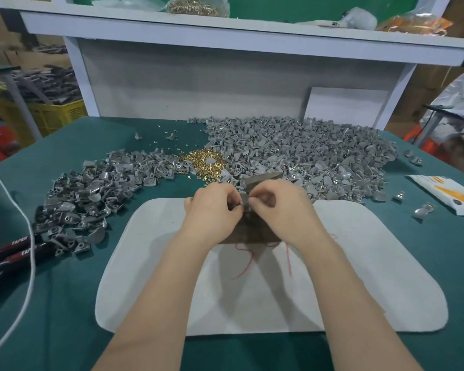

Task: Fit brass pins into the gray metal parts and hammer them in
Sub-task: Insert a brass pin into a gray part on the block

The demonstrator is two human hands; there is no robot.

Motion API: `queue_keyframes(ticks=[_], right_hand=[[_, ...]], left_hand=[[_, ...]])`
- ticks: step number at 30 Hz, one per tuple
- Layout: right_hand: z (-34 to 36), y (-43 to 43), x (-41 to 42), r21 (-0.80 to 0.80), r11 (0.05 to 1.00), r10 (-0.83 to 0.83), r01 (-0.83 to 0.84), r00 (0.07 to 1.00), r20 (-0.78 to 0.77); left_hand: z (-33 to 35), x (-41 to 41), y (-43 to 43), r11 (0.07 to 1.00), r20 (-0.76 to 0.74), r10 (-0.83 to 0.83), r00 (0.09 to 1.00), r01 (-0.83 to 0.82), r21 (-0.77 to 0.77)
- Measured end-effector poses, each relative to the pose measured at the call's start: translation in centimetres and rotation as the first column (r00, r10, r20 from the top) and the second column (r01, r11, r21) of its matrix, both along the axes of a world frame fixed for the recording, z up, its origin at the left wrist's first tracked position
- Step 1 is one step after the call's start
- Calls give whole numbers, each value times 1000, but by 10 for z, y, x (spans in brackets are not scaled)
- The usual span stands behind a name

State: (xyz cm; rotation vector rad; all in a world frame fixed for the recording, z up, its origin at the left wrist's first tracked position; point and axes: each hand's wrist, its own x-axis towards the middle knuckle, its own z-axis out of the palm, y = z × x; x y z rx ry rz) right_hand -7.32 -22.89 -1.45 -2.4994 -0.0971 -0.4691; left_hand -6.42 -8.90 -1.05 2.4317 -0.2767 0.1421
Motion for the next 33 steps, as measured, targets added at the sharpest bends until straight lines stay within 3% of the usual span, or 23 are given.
queue_keyframes(ticks=[10,17,24,33], right_hand=[[-2,11,-2,-119,992,-39,39,999,3],[1,10,-4,74,997,-35,32,999,40],[2,10,-3,157,986,-62,62,998,-2],[1,18,-1,211,971,-117,111,993,15]], left_hand=[[-1,-1,-6,999,76,27,997,-30,41],[2,-5,-8,991,63,-19,998,27,-130],[4,-6,-12,961,13,-5,1000,8,-277],[4,-6,-13,953,62,47,997,-26,-303]])
